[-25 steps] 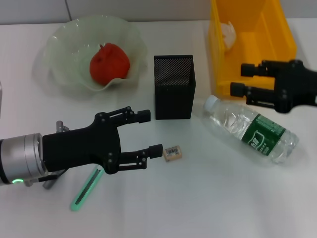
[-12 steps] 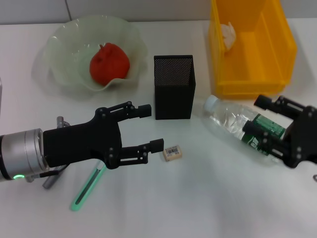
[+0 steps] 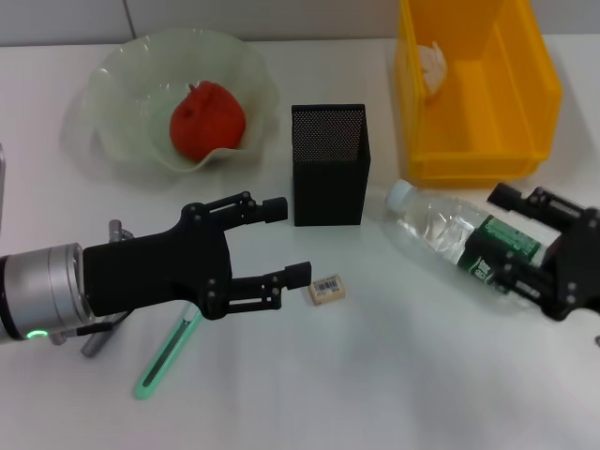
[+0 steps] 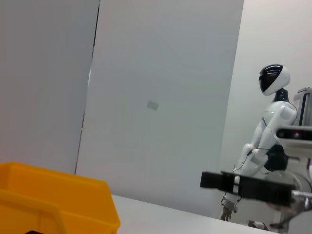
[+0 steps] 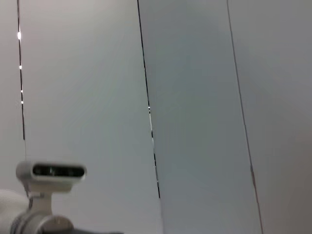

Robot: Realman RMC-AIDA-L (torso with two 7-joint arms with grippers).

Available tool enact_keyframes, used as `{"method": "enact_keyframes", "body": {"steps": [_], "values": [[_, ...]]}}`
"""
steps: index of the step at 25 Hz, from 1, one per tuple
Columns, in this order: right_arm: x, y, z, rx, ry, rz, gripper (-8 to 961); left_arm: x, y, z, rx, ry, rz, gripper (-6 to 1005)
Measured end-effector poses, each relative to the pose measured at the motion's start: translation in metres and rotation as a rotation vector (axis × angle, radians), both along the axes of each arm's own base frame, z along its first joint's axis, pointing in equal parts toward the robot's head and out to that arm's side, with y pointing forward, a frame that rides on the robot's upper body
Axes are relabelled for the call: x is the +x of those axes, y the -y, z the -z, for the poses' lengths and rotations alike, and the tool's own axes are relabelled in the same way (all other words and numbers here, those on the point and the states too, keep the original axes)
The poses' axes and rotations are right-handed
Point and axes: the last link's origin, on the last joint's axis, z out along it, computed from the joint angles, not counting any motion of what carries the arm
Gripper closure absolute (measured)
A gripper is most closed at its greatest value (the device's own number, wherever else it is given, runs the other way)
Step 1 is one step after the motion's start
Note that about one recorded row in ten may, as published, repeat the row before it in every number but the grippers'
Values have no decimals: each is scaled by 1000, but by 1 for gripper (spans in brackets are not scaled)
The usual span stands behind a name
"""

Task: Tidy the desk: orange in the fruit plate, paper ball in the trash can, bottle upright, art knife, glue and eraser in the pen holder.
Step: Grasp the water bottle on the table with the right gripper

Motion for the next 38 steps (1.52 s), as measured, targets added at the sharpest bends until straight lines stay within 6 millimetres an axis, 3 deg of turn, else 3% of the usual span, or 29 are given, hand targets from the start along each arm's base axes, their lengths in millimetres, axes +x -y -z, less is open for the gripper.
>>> {"method": "enact_keyframes", "body": {"steps": [3,7,8,10,16,17,20,22,27,38], "values": [[-4,-6,-15,-31,-14,14,365,0,0,0,-1,0,-2,187],[-18,-28,-53,-98,64,74,346,-1,1,0,2,-2,-6,187],[-18,-28,-53,-98,64,74,336,-2,0,1,3,-4,-7,187],[-32,-40,-69,-168,170,120,317,-2,0,1,4,-5,-10,188],[-63,-67,-87,-365,446,328,139,-4,1,2,15,-13,-13,188],[-75,-75,-91,-410,565,406,137,-5,1,2,19,-14,-12,188],[-87,-83,-94,-428,648,453,129,-7,4,5,28,-17,-6,188],[-103,-98,-93,-452,761,510,128,-8,5,5,31,-15,-7,188],[-111,-119,-78,-514,945,603,131,-11,8,5,31,-13,-15,188],[-105,-143,-25,-600,1103,608,139,-12,10,4,30,-11,-19,188]]}}
